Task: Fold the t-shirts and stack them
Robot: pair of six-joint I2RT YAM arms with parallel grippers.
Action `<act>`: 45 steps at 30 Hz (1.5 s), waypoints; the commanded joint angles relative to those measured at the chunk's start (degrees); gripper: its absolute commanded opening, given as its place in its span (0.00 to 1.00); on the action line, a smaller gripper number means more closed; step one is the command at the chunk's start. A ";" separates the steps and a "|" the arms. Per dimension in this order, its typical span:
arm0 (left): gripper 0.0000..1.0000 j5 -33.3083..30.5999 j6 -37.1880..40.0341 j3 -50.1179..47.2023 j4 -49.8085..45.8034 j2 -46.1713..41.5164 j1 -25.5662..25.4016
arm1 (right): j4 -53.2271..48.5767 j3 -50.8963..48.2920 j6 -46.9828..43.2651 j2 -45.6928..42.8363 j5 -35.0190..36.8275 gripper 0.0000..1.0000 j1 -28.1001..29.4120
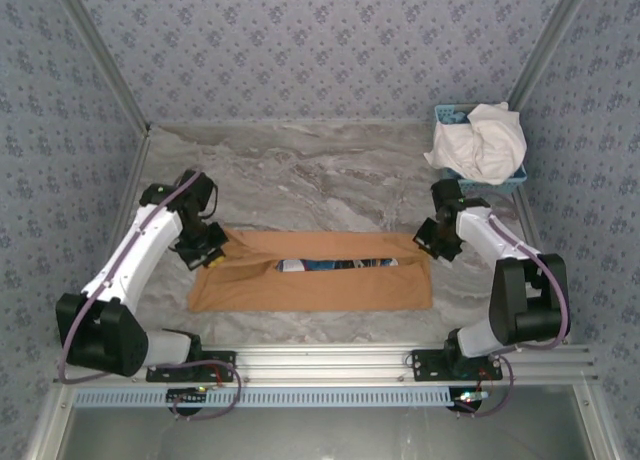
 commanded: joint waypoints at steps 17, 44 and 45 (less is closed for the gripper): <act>0.00 -5.56 -5.91 -4.19 -3.95 -7.76 -0.70 | -4.59 2.44 -0.91 -3.16 3.58 0.00 1.65; 0.25 -1.10 -9.12 -10.53 0.48 -7.76 -3.40 | -5.84 -1.52 1.67 -2.97 5.32 0.18 3.09; 0.28 -1.35 -9.24 -9.10 0.42 -8.17 -3.35 | -6.37 -1.07 1.66 -3.48 6.12 0.20 3.05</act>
